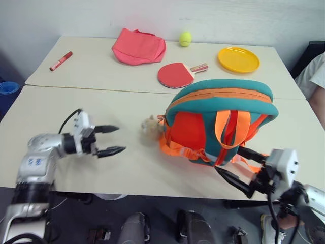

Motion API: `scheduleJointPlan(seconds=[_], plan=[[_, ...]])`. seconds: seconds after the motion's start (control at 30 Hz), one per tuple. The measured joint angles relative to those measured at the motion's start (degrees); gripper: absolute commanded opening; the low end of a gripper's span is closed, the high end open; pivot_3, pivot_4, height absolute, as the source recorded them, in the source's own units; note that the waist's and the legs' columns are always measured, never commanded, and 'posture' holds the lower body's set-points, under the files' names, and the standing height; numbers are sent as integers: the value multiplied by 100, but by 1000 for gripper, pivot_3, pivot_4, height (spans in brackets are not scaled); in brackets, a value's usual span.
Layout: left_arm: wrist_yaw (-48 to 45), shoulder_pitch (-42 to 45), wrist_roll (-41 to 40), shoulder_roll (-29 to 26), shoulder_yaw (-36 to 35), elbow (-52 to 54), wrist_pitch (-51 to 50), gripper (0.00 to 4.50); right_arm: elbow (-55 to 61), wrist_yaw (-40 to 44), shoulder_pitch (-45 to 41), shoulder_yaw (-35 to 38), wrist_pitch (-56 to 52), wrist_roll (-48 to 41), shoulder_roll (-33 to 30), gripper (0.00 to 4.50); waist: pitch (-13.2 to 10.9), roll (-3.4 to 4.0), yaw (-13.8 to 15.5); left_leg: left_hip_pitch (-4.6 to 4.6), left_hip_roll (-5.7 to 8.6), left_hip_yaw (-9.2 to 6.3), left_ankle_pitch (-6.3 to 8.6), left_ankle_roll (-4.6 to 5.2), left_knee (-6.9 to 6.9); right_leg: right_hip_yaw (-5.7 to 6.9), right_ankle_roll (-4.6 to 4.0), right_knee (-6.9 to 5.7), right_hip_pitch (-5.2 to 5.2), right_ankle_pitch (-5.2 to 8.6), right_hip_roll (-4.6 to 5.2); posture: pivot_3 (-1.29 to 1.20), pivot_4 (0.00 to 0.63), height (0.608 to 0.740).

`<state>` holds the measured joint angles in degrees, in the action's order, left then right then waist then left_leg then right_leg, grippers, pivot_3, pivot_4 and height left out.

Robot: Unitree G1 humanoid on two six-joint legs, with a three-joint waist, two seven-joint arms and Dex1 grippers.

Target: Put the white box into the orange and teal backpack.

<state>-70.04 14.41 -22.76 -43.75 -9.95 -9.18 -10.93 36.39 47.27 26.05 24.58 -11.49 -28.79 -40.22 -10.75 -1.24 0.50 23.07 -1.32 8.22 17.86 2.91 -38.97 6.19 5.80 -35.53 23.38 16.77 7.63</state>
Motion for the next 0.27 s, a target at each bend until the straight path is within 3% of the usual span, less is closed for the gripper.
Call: scheduleJointPlan(seconds=[0.1,0.27], plan=[[83,-669,48,-12,-263,205,416,4500,-1160,341,37,199,1303,852,-78,4467,1,-1,12,-4,4,7,26,-29,-2,-16,4,2,3,-3,10,0,150,740],[276,-1077,183,-11,-380,280,923,4500,-2456,1437,-292,305,2094,618,-412,4467,-2,10,7,-9,-13,5,24,-36,1,-14,-11,-4,5,2,4,0,150,740]])
